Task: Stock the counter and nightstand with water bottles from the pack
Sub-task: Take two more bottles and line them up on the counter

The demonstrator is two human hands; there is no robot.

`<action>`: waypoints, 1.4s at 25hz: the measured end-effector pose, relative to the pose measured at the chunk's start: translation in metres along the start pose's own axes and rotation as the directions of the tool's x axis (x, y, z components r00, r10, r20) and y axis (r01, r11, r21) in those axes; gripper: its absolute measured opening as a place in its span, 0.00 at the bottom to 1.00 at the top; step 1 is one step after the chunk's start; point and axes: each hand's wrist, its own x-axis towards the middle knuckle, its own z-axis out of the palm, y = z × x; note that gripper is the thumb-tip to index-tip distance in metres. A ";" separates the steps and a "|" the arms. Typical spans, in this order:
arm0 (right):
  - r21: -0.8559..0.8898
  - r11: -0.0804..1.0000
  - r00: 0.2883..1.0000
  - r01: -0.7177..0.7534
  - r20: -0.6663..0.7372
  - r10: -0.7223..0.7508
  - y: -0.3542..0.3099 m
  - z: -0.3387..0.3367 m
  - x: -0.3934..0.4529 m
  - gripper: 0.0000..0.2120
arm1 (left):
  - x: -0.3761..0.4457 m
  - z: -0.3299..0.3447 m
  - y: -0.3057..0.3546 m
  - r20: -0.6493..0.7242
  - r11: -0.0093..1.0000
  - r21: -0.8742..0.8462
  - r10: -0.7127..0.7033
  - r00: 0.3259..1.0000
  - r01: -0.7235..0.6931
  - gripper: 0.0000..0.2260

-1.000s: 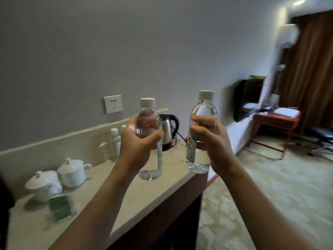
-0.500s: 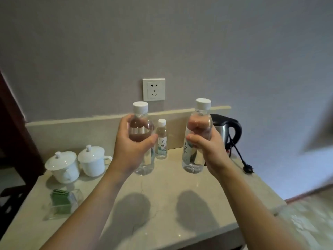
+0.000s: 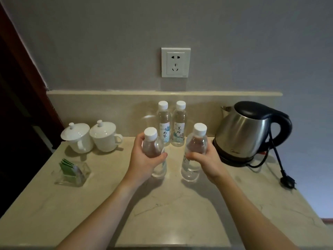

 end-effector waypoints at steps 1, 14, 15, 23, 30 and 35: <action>0.003 1.000 1.000 -0.019 0.008 0.019 0.003 -0.001 0.002 0.25 | 0.001 0.001 -0.004 -0.012 1.000 0.011 -0.003 1.000 0.003 0.28; -0.280 0.947 0.959 -0.154 -0.273 0.075 0.049 0.018 -0.025 0.39 | -0.011 0.000 -0.050 0.059 0.983 0.182 -0.024 0.998 0.013 0.34; -0.311 0.938 0.948 -0.156 -0.314 0.053 0.049 0.019 -0.025 0.39 | -0.007 -0.001 -0.053 0.051 0.984 0.178 -0.022 0.998 0.013 0.33; -0.348 0.928 0.942 -0.131 -0.335 0.008 0.052 0.009 0.035 0.27 | 0.064 -0.023 -0.082 -0.057 0.986 0.167 -0.019 0.998 0.028 0.27; -0.438 0.886 0.942 -0.151 -0.334 -0.004 0.062 0.001 0.079 0.29 | 0.096 -0.028 -0.090 0.017 0.990 0.142 0.006 1.000 -0.008 0.26; -0.532 0.835 0.947 -0.142 -0.318 -0.041 0.068 -0.001 0.088 0.26 | 0.099 -0.026 -0.096 0.054 0.991 0.130 -0.002 0.999 -0.005 0.26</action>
